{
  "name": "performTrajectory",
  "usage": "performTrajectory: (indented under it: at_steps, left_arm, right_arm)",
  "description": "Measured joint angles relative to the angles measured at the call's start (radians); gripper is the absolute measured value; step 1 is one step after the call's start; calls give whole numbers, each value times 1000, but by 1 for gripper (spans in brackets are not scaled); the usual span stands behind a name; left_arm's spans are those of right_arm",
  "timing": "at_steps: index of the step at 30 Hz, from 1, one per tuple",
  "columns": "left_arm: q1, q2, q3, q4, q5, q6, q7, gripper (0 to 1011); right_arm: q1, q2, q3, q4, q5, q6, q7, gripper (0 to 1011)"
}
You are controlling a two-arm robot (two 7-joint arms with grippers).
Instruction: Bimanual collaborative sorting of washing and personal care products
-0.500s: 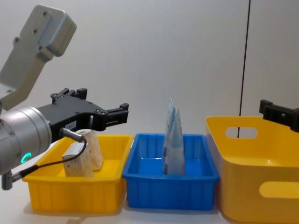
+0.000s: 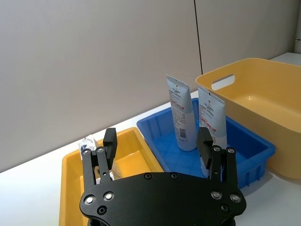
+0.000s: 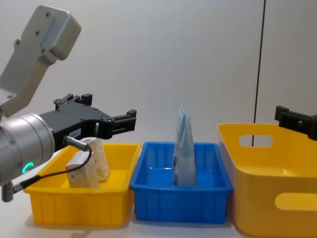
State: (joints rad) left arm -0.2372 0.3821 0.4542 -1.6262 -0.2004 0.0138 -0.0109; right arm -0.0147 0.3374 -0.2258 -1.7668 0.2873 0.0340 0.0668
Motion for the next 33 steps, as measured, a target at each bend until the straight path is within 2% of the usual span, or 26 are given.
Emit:
performTrajectory:
  at_steps: [28,33]
  left_arm:
    - [0,-1,-1,0,1,2,0,1001]
    - [0,-4,-5,-5,1,27,4,1001]
  right_arm:
    - [0,0,0,0,0,0,0,1000]
    - [0,0,0,0,0,0,0,1000]
